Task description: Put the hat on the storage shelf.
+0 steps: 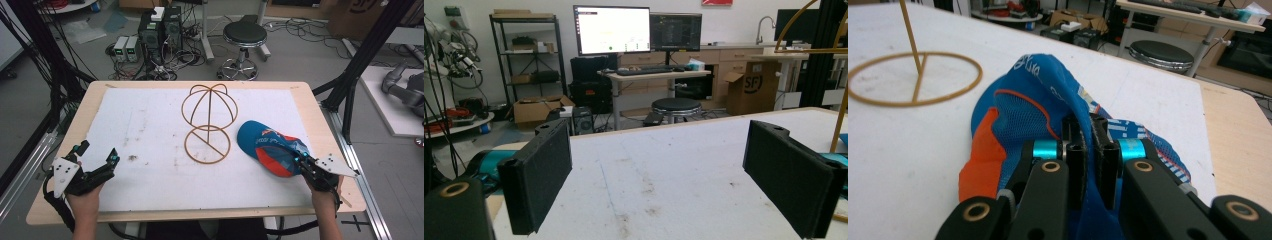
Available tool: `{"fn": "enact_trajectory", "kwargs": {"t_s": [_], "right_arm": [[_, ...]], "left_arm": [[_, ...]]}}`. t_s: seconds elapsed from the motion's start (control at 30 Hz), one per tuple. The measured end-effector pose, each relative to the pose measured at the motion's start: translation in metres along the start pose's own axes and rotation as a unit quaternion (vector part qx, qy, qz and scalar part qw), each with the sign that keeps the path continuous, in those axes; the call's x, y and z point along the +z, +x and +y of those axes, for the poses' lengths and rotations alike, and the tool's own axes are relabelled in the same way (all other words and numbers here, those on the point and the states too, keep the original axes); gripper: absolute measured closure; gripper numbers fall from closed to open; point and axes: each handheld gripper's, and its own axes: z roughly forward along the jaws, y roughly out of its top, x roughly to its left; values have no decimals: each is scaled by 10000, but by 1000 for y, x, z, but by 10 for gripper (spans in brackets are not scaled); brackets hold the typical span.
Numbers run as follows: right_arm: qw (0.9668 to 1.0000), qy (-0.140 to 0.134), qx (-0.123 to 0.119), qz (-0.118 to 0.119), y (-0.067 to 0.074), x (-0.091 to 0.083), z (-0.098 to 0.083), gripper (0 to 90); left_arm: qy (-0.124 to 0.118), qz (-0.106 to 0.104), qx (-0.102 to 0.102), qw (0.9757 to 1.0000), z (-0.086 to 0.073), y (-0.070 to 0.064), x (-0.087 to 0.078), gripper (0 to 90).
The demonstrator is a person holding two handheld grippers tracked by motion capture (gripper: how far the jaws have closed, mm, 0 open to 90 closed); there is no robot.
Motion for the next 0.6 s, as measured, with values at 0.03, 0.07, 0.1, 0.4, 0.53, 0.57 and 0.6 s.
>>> {"fn": "enact_trajectory", "kwargs": {"t_s": [0.03,0.07,0.1,0.4,0.53,0.57,0.6], "right_arm": [[9998,-102,142,59,-2,-1,1,881],[9998,-102,142,59,-2,-1,1,881],[9996,-159,230,40,-2,-2,2,881],[9921,-918,846,78,-8,-16,12,886],[9879,-1174,1005,107,-9,-20,17,887],[9879,-1174,1005,107,-9,-20,17,887],[9871,-1250,999,106,-9,-22,19,887]], "left_arm": [[-3,2,-1,10000,0,0,0,125],[-1,-1,-2,10000,0,0,0,125],[-1,-3,-4,10000,0,0,0,125],[17,-1,15,10000,-1,0,1,126],[22,-7,11,10000,-1,0,1,126],[25,-8,12,10000,-1,0,1,126],[25,-10,8,10000,-1,-1,1,126]]}}
